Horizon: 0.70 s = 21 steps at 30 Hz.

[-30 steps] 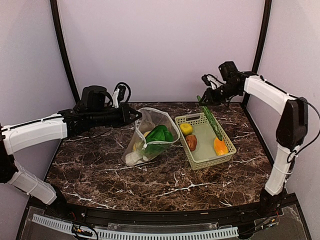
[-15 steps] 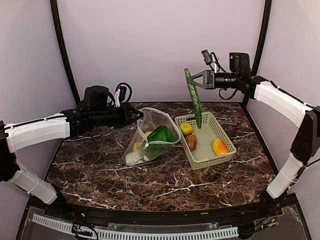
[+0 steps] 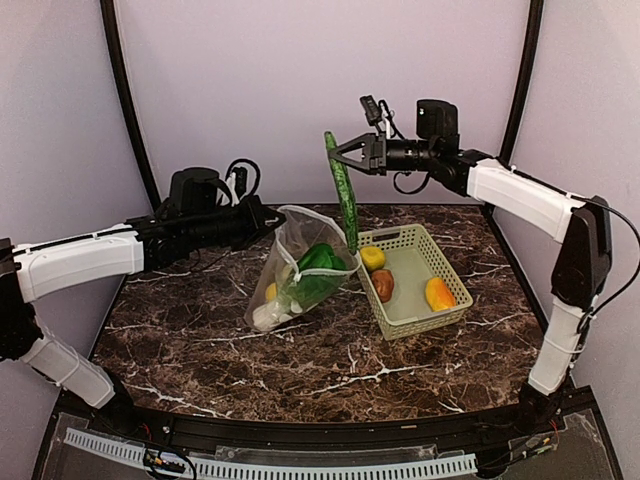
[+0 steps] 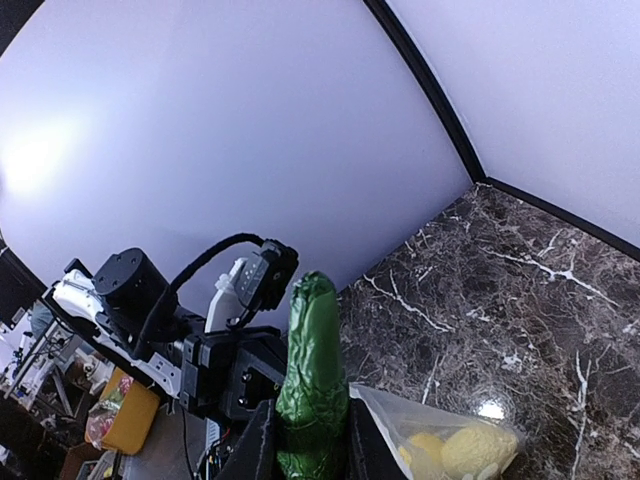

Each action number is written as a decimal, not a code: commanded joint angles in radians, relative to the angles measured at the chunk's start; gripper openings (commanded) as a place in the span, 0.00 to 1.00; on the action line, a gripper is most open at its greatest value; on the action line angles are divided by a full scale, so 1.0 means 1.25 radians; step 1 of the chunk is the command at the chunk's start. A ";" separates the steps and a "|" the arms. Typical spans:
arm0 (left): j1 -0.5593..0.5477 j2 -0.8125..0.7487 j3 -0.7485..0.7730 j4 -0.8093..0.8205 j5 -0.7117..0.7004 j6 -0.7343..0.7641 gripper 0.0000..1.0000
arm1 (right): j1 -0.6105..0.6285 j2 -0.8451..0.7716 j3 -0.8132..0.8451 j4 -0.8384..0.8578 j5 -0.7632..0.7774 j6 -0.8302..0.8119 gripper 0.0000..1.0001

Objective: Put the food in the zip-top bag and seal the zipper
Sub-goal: Pick up the fake vegetable from the bin, then place the fake vegetable in the zipper food storage bag.

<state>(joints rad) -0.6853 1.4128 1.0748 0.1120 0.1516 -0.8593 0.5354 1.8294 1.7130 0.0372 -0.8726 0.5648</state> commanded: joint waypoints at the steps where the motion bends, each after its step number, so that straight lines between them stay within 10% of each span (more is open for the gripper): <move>1: 0.002 -0.042 -0.004 0.010 -0.029 0.004 0.01 | -0.016 -0.050 0.015 -0.045 0.020 -0.069 0.00; 8: 0.002 -0.056 -0.038 0.044 -0.048 -0.008 0.01 | -0.024 -0.063 -0.048 0.049 0.083 0.084 0.00; 21: 0.002 -0.081 -0.045 0.044 -0.105 -0.044 0.01 | 0.077 0.201 0.233 0.048 0.103 0.144 0.00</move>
<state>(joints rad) -0.6853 1.3727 1.0367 0.1410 0.0673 -0.8963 0.5892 2.0171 1.9079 0.0746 -0.7578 0.7143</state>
